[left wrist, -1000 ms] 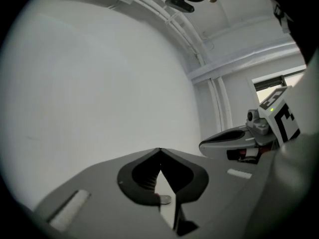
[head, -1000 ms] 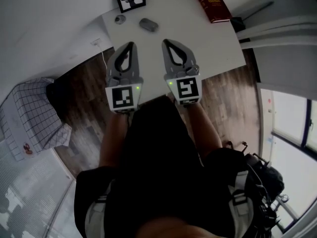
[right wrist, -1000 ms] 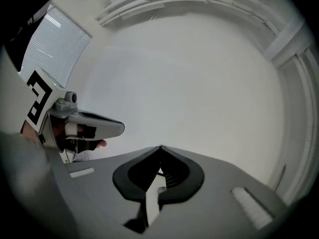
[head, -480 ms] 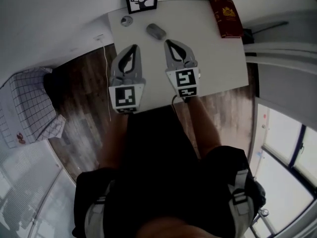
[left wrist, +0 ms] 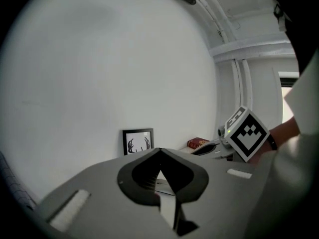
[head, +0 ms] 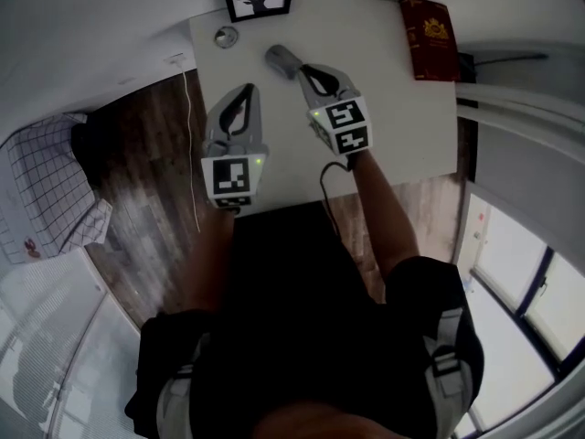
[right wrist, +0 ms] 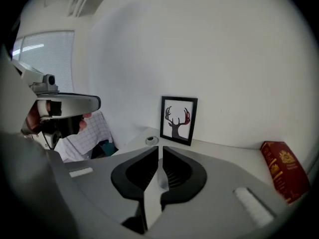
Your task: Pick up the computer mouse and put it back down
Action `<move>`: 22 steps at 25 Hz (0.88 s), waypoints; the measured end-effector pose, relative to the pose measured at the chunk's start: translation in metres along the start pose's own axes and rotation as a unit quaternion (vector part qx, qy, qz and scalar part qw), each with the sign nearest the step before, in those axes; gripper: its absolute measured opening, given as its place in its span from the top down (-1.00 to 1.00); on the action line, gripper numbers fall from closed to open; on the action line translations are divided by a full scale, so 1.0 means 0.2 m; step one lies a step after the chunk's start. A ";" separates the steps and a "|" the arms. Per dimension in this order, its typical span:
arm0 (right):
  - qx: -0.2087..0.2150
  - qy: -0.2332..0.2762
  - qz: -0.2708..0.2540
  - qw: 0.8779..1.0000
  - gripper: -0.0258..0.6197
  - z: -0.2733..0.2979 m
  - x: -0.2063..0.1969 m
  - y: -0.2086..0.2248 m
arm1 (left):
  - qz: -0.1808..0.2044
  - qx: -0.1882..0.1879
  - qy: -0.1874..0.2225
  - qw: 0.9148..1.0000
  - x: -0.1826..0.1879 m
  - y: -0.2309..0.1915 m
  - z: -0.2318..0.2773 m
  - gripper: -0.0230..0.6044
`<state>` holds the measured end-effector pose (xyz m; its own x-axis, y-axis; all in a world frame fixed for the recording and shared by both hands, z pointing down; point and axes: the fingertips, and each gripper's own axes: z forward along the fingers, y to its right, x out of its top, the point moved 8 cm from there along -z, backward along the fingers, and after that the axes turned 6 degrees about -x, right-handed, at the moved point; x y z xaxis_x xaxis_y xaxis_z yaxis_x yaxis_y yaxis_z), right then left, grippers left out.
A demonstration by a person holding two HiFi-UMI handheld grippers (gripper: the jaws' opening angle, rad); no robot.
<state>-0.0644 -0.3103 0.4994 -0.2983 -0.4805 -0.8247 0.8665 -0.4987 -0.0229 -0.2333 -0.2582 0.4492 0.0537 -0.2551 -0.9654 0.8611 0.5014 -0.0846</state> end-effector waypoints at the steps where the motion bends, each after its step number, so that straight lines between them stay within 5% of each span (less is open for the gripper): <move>1: 0.007 -0.009 0.006 1.000 0.77 0.04 -0.01 0.02 | -0.001 0.001 -0.004 1.000 -0.01 0.00 0.02 0.93; 12: 0.072 -0.128 0.045 0.988 0.28 0.50 -0.24 0.17 | -0.003 0.010 -0.031 0.999 -0.09 -0.05 0.16 0.93; 22: 0.149 -0.217 0.056 0.963 0.19 0.71 -0.35 0.23 | -0.004 0.012 -0.041 0.999 -0.12 -0.10 0.20 0.93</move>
<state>-0.0614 -0.4020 0.6366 -0.4049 -0.7673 -0.4974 0.7688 -0.5801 0.2691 -0.2327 -0.2950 0.4841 0.0862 -0.3262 -0.9414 0.8735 0.4792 -0.0861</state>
